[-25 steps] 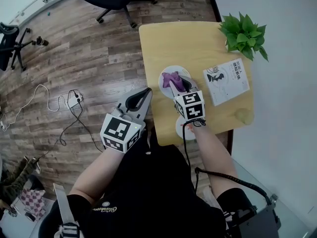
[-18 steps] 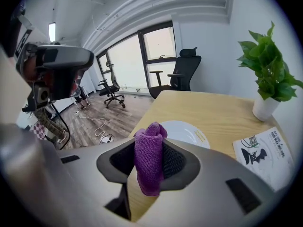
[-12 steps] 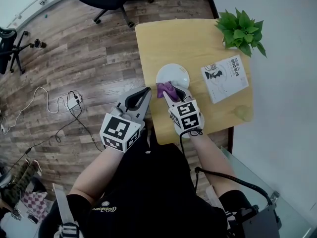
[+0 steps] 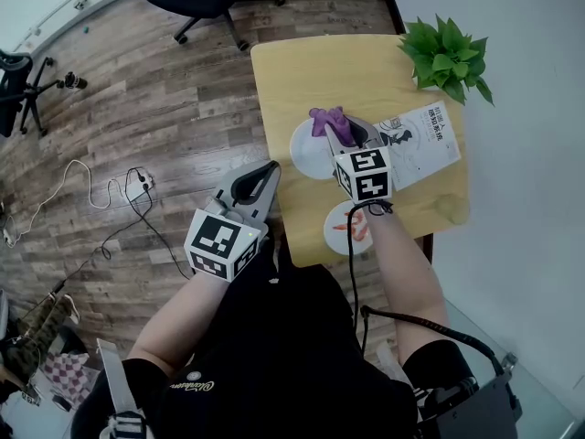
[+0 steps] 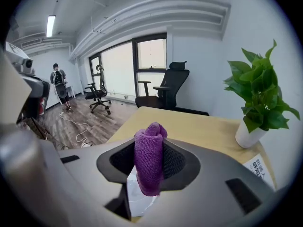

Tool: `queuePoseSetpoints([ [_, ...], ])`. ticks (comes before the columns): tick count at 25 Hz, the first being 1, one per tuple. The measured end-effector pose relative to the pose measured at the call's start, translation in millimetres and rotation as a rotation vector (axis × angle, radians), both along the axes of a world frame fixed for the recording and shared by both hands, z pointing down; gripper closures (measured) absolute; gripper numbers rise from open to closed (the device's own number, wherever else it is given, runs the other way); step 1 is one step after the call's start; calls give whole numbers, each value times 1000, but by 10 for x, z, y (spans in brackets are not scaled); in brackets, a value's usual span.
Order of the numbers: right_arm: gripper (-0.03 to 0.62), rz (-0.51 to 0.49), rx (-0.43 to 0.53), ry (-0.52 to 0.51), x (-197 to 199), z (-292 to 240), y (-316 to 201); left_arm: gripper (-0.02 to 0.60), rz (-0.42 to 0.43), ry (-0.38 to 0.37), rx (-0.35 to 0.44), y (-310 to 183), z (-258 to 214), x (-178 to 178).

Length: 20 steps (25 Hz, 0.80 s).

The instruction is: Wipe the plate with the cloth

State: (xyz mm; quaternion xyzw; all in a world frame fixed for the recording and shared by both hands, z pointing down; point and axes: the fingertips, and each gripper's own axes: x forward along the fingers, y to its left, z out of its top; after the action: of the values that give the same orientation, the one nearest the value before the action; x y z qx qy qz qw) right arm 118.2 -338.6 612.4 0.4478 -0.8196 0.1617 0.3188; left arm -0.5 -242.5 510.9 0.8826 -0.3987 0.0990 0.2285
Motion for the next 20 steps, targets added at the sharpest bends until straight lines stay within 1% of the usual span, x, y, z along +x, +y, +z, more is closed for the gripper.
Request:
queuePoseSetpoints([
  [3,473,2,-31,44,76,173,-28,574,-2,-3,-4,0,18,-10],
  [5,473,12,-49,50,116,261,-6,574,-6,-6,-7,-6,36,-31],
  [11,473,8,-79,27,105,343,124,574,-11,-10,-10,-48,76,-46],
  [20,473,-76,-162,-22,-33,327,657,574,8,-1,-6,-105,46,62],
])
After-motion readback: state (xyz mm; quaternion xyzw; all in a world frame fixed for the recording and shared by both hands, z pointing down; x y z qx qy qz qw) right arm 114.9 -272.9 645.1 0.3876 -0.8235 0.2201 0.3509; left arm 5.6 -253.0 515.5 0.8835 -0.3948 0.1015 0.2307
